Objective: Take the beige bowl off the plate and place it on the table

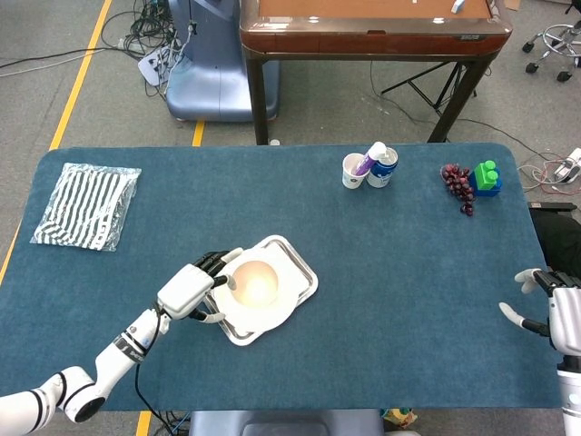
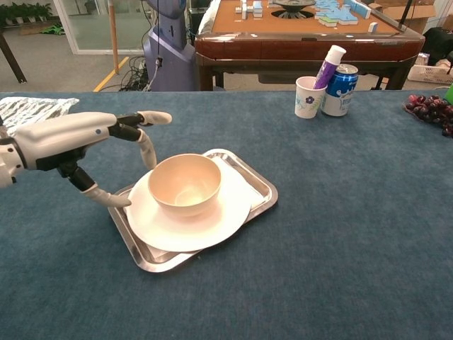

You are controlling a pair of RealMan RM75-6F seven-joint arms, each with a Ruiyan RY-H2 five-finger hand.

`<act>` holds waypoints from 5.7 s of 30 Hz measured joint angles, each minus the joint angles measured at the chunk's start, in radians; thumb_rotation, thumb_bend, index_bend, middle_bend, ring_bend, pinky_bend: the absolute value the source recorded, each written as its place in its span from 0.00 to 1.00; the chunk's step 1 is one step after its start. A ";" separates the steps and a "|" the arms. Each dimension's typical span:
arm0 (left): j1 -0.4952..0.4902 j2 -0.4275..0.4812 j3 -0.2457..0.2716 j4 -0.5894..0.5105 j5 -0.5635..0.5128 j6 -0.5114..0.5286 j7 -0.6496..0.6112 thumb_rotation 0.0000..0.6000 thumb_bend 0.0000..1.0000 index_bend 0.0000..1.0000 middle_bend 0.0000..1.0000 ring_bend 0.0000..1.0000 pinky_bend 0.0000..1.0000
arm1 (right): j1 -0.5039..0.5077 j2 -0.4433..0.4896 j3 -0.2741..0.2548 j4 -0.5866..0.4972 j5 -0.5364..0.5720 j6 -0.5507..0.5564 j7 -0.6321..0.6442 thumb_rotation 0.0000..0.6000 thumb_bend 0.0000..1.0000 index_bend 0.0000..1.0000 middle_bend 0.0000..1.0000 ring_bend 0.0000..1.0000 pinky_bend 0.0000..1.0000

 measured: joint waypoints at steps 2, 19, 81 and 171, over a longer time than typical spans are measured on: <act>-0.006 -0.015 0.003 0.008 -0.002 -0.002 0.006 1.00 0.14 0.41 0.00 0.00 0.07 | -0.001 0.001 0.002 0.002 0.004 -0.001 0.004 1.00 0.00 0.47 0.56 0.43 0.44; -0.041 -0.092 0.007 0.045 -0.046 -0.025 0.096 1.00 0.14 0.44 0.00 0.00 0.07 | -0.002 0.006 0.011 0.009 0.020 -0.012 0.021 1.00 0.00 0.47 0.56 0.43 0.44; -0.052 -0.221 0.042 0.173 -0.063 0.031 0.173 1.00 0.32 0.63 0.00 0.00 0.08 | -0.012 0.014 0.022 0.019 0.026 -0.008 0.067 1.00 0.00 0.47 0.56 0.43 0.44; 0.097 0.301 0.011 -0.223 -0.426 -0.011 0.556 1.00 0.31 0.15 0.04 0.00 0.11 | -0.004 0.007 0.022 0.025 0.041 -0.035 0.058 1.00 0.00 0.47 0.56 0.43 0.44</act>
